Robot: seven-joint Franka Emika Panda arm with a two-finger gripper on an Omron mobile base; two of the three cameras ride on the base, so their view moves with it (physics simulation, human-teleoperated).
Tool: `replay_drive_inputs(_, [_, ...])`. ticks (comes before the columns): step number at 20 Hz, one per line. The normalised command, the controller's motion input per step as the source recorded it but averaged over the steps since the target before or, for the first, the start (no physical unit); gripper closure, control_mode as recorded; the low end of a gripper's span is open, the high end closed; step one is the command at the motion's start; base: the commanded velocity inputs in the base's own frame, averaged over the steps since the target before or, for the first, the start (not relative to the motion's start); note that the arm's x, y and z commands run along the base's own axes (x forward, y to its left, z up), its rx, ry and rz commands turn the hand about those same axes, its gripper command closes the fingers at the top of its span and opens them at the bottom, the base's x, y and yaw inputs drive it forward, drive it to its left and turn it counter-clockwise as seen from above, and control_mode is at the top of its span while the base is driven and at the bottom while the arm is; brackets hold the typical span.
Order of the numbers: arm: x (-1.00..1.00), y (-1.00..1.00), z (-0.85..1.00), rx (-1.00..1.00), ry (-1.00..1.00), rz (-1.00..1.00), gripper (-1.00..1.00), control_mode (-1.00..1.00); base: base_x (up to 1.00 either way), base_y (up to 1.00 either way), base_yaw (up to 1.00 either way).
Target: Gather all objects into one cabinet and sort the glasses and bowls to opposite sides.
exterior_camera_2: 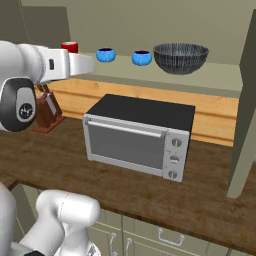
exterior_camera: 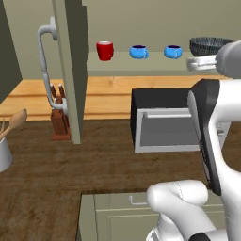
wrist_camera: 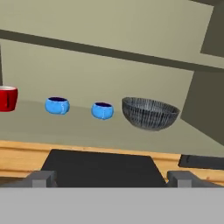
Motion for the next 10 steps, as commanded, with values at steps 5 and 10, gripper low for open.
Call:
replay_drive_inputs(5, [0.49,0.00,0.05,0.00,0.15,0.00,-1.00,-1.00,0.00,0.00,0.00])
replay_drive_inputs(10, [0.47,-0.01,-0.12,0.00,0.07,0.00,-1.00,-1.00,0.00,0.00,0.00])
